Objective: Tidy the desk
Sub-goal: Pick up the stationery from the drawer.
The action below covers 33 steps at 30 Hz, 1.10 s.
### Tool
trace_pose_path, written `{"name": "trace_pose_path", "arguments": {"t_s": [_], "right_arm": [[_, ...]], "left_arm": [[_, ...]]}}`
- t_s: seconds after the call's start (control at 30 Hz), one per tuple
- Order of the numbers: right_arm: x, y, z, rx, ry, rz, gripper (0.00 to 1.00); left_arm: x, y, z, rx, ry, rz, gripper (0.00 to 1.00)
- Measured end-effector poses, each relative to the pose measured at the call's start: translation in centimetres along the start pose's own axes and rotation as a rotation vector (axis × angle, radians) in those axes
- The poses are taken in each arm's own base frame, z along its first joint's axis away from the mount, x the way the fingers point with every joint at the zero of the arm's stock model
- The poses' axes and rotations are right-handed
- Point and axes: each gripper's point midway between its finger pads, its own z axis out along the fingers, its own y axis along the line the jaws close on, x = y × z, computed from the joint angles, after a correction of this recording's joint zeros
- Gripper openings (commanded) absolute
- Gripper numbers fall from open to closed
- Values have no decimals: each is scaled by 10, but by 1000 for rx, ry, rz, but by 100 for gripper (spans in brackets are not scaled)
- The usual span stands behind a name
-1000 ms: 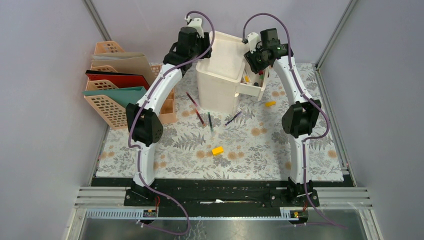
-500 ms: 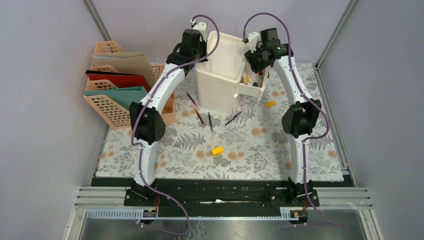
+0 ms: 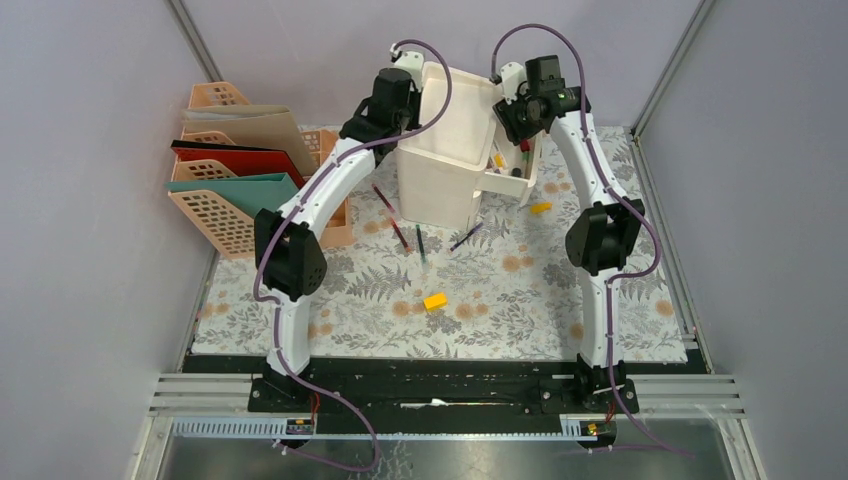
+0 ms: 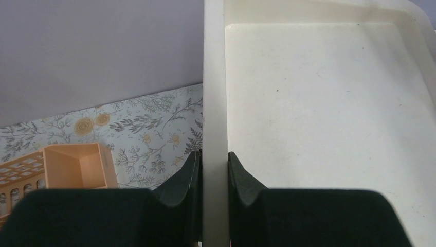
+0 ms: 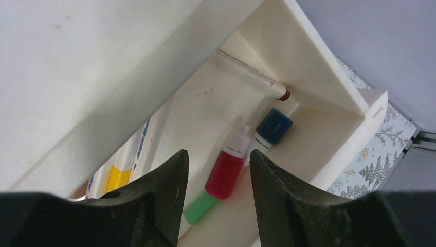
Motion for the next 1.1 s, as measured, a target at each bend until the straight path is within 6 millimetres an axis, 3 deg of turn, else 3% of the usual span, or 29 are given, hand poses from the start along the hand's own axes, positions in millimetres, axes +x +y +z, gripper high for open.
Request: {"name": "trace_pose_path", "arguments": {"t_s": [0.33, 0.53, 0.87, 1.1], "right_arm": [[20, -17, -1, 12, 43, 34, 43], [18, -14, -9, 0, 40, 35, 46], [-1, -16, -48, 13, -25, 48, 42], [20, -7, -42, -17, 44, 69, 39]], "left_arm": [[-15, -27, -13, 21, -58, 70, 0], [-15, -25, -13, 9, -58, 71, 0], [-12, -21, -15, -26, -47, 58, 0], [-12, -21, -21, -50, -47, 50, 0]]}}
